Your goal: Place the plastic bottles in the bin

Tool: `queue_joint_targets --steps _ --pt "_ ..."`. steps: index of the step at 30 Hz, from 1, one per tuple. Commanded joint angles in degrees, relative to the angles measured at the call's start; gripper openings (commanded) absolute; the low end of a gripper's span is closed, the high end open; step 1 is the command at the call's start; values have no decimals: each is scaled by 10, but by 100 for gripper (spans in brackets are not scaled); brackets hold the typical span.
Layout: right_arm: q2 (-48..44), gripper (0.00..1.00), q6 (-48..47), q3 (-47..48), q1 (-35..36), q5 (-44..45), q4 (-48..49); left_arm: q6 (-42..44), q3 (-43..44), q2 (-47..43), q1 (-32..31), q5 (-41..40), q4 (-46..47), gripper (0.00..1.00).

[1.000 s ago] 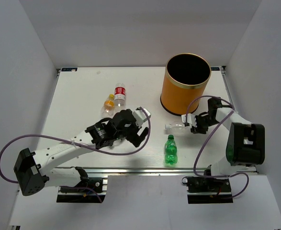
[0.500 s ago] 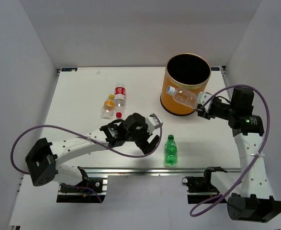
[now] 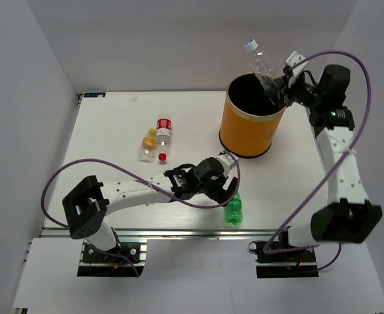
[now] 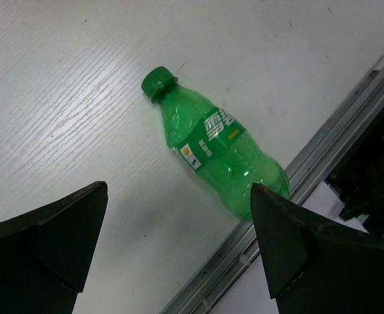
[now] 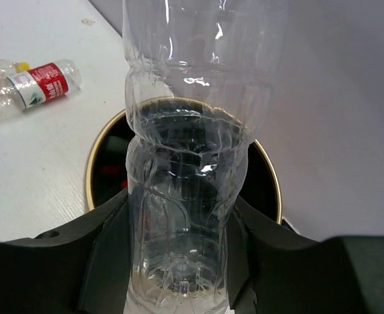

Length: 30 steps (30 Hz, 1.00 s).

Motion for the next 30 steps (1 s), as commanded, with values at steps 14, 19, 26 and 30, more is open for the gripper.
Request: queue_joint_targets --steps 14,19,26,30 --pt "83 90 32 7 -5 7 12 -168 188 186 -76 -153 -177 100" --pt "-25 90 61 -77 -19 67 55 -192 235 244 -87 -162 -220 100" --pt "-115 82 57 -151 -37 55 28 -204 264 279 -98 -155 -246 98" --pt "-156 29 49 -171 -50 53 0 -204 247 268 -98 -150 -240 65"
